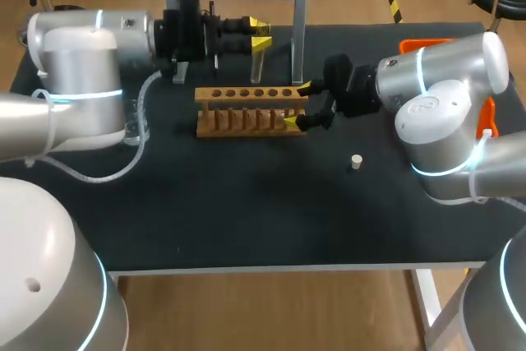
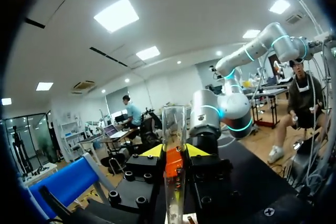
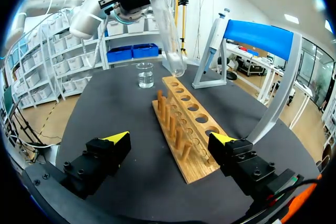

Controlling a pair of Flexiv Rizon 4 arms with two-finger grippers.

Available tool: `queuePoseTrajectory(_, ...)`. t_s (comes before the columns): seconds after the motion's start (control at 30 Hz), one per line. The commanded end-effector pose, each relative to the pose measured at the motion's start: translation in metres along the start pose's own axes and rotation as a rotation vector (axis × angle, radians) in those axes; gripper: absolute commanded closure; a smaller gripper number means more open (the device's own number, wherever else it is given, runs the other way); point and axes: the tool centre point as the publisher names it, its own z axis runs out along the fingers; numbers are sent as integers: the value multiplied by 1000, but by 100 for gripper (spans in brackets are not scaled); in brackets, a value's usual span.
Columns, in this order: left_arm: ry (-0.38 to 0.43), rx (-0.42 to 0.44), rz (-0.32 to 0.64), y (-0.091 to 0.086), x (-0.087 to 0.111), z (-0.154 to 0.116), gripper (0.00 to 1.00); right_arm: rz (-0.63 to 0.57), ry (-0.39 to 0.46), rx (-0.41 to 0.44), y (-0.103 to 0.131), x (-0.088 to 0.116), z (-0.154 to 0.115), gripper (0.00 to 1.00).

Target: Invert the test tube, pick up the pipette, mount the tip to pipette, aspirate from beaker and dispense into the tube, eject the tip, return the pipette, and cap with the stopper.

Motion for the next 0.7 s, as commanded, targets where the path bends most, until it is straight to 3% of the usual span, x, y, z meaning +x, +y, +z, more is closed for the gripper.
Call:
queuePoseTrajectory(0.03, -23, 14, -26, 5, -1, 5, 100, 0, -1, 2, 0, 0, 0, 0)
queuePoseTrajectory(0.27, -47, 62, -70, 18, -8, 10, 100, 0, -1, 2, 0, 0, 0, 0)
queuePoseTrajectory(0.7, -24, 66, -144, 36, -31, 11, 100, 0, -1, 2, 0, 0, 0, 0)
